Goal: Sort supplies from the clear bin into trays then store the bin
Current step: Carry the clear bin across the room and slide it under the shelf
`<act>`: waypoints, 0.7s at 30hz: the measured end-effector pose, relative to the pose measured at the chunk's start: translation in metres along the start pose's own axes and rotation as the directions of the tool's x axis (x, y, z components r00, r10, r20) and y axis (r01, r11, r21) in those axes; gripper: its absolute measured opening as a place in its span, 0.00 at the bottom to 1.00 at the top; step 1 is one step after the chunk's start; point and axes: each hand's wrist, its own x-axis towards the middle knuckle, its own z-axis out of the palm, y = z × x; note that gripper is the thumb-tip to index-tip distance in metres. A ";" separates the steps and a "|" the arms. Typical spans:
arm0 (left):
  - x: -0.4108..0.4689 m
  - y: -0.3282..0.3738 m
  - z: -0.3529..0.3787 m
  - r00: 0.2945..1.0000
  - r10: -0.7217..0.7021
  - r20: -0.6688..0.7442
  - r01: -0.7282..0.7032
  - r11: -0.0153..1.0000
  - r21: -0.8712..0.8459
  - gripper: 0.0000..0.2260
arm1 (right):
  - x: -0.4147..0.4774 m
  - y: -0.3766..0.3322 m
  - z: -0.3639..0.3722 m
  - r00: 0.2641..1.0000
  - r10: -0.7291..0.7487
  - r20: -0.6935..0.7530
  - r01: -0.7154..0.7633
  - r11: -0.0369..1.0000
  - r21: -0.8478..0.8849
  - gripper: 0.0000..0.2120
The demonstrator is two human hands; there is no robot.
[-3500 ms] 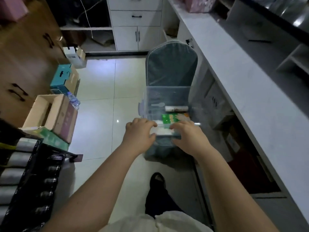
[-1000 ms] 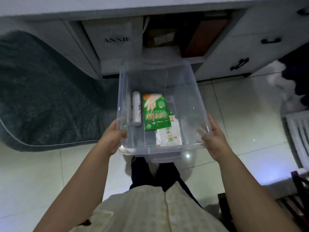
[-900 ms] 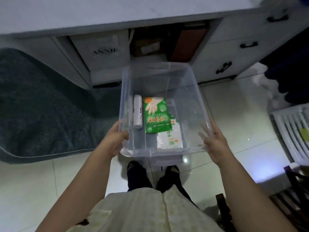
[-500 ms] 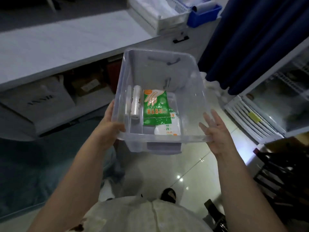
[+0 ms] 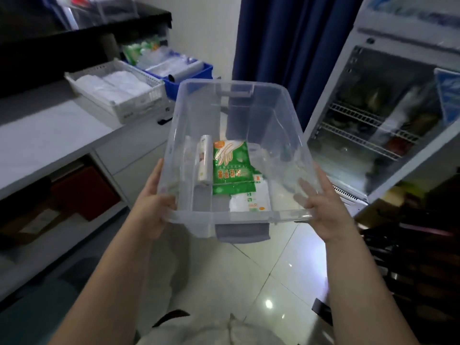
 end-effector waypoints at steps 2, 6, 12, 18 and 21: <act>0.026 0.002 0.014 1.000 -0.008 0.003 0.008 1.000 0.025 0.44 | 0.021 -0.004 -0.009 0.999 0.026 -0.036 -0.024 0.999 0.045 0.46; 0.097 0.006 0.026 0.998 -0.006 0.057 0.001 0.996 0.088 0.41 | 0.078 -0.018 -0.014 0.995 0.058 -0.081 -0.053 0.996 0.065 0.45; 0.242 0.033 0.051 0.989 -0.014 0.146 0.002 0.997 0.083 0.39 | 0.189 -0.061 0.012 0.985 -0.036 -0.167 0.045 0.998 0.045 0.38; 0.395 0.102 0.089 0.981 0.001 0.193 -0.021 0.995 0.101 0.41 | 0.322 -0.129 0.046 0.976 -0.112 -0.186 0.140 0.980 0.142 0.34; 0.460 0.127 0.111 0.980 0.032 0.197 -0.052 0.994 0.096 0.41 | 0.386 -0.161 0.056 0.975 -0.127 -0.180 0.152 0.979 0.134 0.36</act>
